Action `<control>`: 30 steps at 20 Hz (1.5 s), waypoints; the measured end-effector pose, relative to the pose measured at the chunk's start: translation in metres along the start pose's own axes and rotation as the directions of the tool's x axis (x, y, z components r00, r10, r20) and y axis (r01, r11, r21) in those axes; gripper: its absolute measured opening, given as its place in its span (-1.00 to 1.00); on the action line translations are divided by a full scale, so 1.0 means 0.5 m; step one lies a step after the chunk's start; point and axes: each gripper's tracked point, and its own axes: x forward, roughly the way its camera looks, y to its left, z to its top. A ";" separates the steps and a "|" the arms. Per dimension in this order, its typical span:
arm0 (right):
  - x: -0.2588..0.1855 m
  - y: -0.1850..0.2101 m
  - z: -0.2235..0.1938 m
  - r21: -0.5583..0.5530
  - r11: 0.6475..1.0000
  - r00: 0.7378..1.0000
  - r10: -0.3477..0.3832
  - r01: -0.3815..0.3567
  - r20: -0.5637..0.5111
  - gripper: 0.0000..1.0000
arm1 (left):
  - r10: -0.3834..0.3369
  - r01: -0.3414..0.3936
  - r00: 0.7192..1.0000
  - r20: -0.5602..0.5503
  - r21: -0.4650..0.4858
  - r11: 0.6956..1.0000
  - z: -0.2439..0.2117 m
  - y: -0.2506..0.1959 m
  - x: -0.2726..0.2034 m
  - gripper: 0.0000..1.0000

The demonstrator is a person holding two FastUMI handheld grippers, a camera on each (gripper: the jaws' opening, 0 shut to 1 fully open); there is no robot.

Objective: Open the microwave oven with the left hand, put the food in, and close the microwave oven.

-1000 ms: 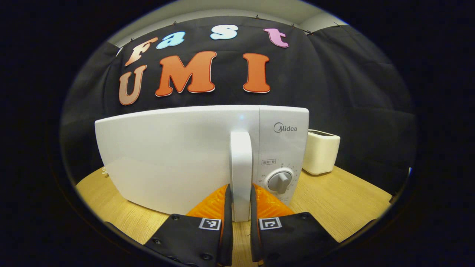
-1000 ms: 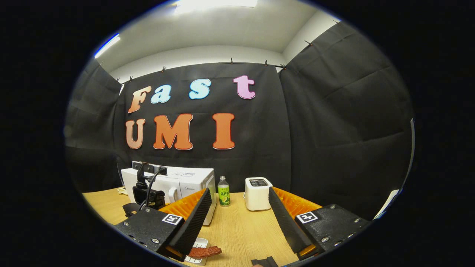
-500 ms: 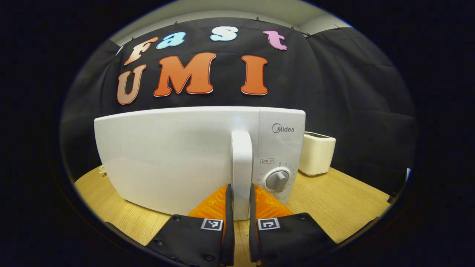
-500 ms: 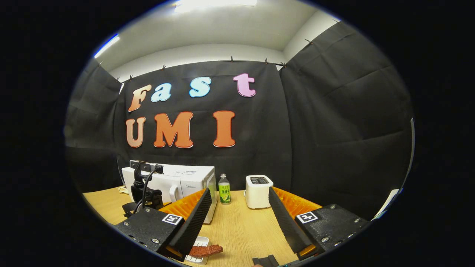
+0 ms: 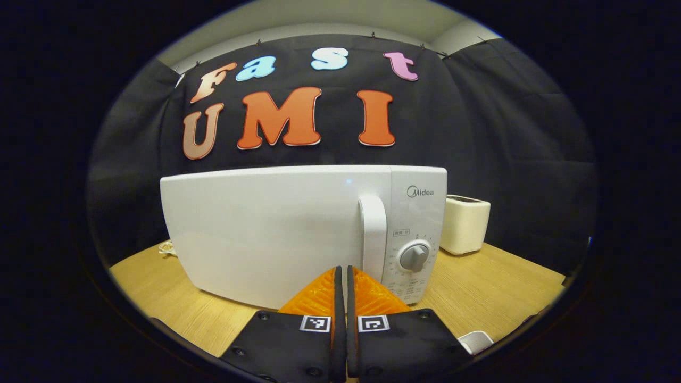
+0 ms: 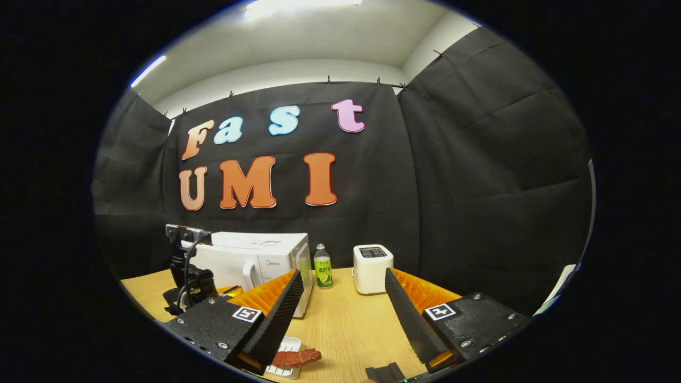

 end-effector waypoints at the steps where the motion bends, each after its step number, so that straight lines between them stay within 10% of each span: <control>1: -0.002 0.006 -0.003 0.013 1.000 1.000 0.008 -0.008 -0.004 0.92 | -0.083 0.084 0.996 0.028 -0.052 0.995 0.006 -0.016 -0.012 -0.90; 4: -0.002 0.020 -0.006 0.025 0.999 1.000 0.020 -0.019 -0.003 0.92 | -0.134 0.134 0.989 0.065 0.011 0.991 0.053 -0.048 -0.039 -0.90; 8: -0.007 0.021 -0.004 0.011 1.000 1.000 0.023 -0.023 -0.002 0.92 | -0.094 0.091 0.995 0.021 0.095 0.991 0.048 -0.088 0.012 -0.07; 15: -0.009 -0.024 -0.006 -0.004 1.000 1.000 -0.016 0.016 -0.004 0.92 | 0.076 -0.081 0.994 0.076 0.074 0.994 0.060 -0.061 0.004 -0.14; 21: 0.007 -0.016 -0.027 0.032 0.999 1.000 -0.005 0.006 -0.030 0.92 | 0.101 -0.102 0.994 0.029 0.018 0.995 0.051 -0.044 0.057 0.33; 26: 0.017 -0.025 -0.037 -0.007 1.000 0.999 -0.019 0.018 -0.038 0.92 | 0.087 -0.087 0.996 -0.009 -0.024 0.996 0.040 -0.060 0.092 0.18; 28: 0.020 -0.026 -0.038 0.005 1.000 0.999 -0.020 0.020 -0.045 0.91 | 0.101 -0.101 0.995 -0.015 -0.004 0.995 0.039 -0.061 0.083 -0.35; 30: 0.020 -0.025 -0.041 0.019 1.000 0.999 -0.018 0.019 -0.050 0.92 | 0.094 -0.094 0.996 0.007 -0.009 0.996 0.045 -0.062 0.083 -0.45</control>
